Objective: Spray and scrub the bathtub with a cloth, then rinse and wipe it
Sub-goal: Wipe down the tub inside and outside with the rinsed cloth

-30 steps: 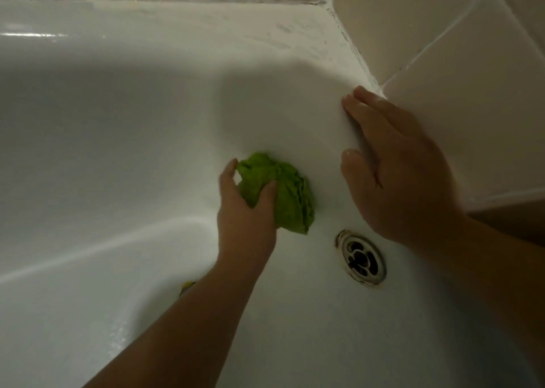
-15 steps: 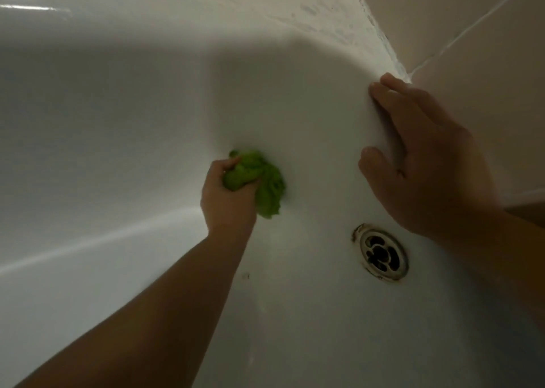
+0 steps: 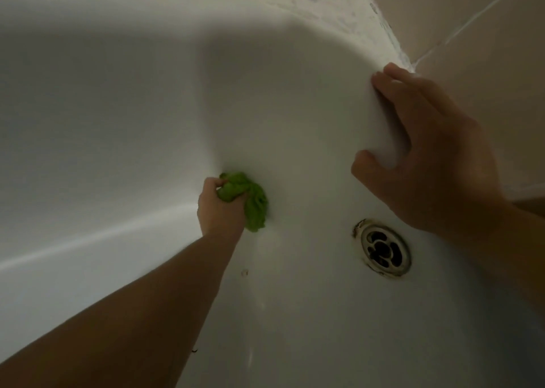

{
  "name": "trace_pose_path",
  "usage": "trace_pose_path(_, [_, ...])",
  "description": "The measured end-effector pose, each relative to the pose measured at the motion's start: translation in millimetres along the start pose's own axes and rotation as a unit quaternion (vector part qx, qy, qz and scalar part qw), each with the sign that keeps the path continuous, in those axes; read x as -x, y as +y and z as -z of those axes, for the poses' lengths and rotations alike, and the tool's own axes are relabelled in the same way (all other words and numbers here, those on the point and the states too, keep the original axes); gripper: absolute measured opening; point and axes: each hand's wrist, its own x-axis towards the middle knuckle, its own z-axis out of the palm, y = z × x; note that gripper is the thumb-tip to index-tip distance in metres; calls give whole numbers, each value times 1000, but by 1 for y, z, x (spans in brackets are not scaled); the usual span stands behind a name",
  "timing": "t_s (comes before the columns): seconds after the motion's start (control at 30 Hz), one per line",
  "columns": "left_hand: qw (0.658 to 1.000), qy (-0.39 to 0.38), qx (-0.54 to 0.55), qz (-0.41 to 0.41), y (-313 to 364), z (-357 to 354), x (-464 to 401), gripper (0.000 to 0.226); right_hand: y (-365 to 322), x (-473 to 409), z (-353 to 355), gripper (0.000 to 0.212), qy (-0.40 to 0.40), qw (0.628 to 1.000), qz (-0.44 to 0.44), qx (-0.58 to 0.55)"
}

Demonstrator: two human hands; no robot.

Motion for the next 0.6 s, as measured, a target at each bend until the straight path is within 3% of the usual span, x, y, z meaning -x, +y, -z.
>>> trace_pose_path(0.07, [997, -35, -41, 51, -19, -6, -2, 28, 0, 1, -1, 78, -1, 1000, -3, 0])
trace_pose_path(0.13, [991, -89, -18, 96, -19, -13, 3, 31, 0, 0, -1, 78, 1, 1000, -2, -1])
trace_pose_path(0.2, [989, -111, 32, 91, -11, -16, 6, 33, 0, 0, 0, 78, 2, 1000, 2, 0])
trace_pose_path(0.3, [996, -10, 81, 40, 0, -6, -2, 32, 1, 0, -1, 78, 6, 1000, 8, -3])
trace_pose_path(0.37, [992, 56, 91, 64, 1, 1, -9, 29, 2, 1, -1, 78, 8, 1000, 8, -5])
trace_pose_path(0.4, [988, 55, 105, 103, 3, 2, -9, 27, 2, 1, -2, 78, 9, 1000, 11, -8])
trace_pose_path(0.5, [976, -32, 145, 160, 25, -6, 6, 27, 2, 0, -1, 77, 15, 1000, 19, -12])
trace_pose_path(0.6, [978, -62, 180, 89, 67, -5, 30, 33, 4, 0, -2, 77, 21, 999, 24, -8])
